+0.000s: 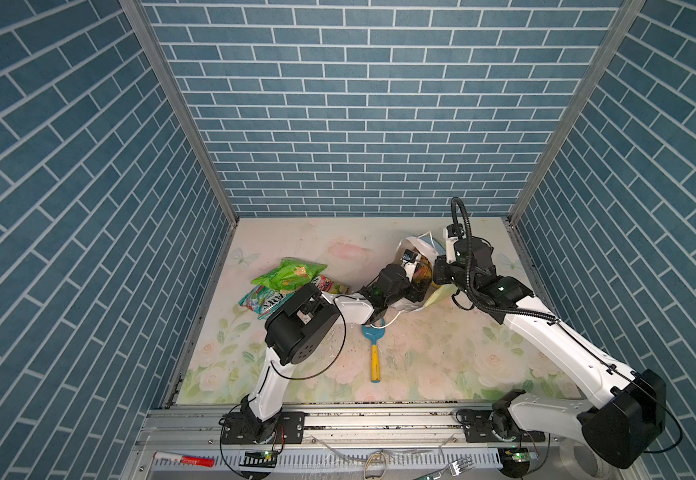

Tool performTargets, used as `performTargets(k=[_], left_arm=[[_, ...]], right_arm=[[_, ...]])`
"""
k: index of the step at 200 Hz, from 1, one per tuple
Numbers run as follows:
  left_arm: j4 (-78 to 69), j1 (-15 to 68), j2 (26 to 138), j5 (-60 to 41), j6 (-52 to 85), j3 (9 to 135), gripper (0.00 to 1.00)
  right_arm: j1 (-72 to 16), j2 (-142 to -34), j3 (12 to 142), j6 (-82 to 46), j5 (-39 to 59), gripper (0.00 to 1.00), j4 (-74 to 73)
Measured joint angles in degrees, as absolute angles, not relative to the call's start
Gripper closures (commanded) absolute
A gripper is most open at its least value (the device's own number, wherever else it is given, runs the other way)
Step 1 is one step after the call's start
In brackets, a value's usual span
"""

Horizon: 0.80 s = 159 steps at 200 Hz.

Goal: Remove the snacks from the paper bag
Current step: 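Lower the left gripper into the paper bag toward the multicolour Fox's candy bag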

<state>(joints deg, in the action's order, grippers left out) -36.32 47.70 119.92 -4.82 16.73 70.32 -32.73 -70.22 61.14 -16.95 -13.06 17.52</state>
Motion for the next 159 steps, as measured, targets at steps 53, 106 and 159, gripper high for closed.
performTargets(k=[53,106,159], left_arm=[[-34.5,46.8,121.8,-3.8,19.3,72.8,0.30],[-29.1,46.7,124.2,-0.1,22.9,78.2,0.60],[-27.2,46.2,125.9,-0.5,26.4,80.6,0.64]], right_arm=[[-32.7,-70.3,61.1,-18.2,-12.5,1.00,17.2],[-32.7,-70.9,60.9,-18.2,-12.3,1.00,16.3],[-32.7,-70.9,60.6,-18.2,-12.2,1.00,15.8]])
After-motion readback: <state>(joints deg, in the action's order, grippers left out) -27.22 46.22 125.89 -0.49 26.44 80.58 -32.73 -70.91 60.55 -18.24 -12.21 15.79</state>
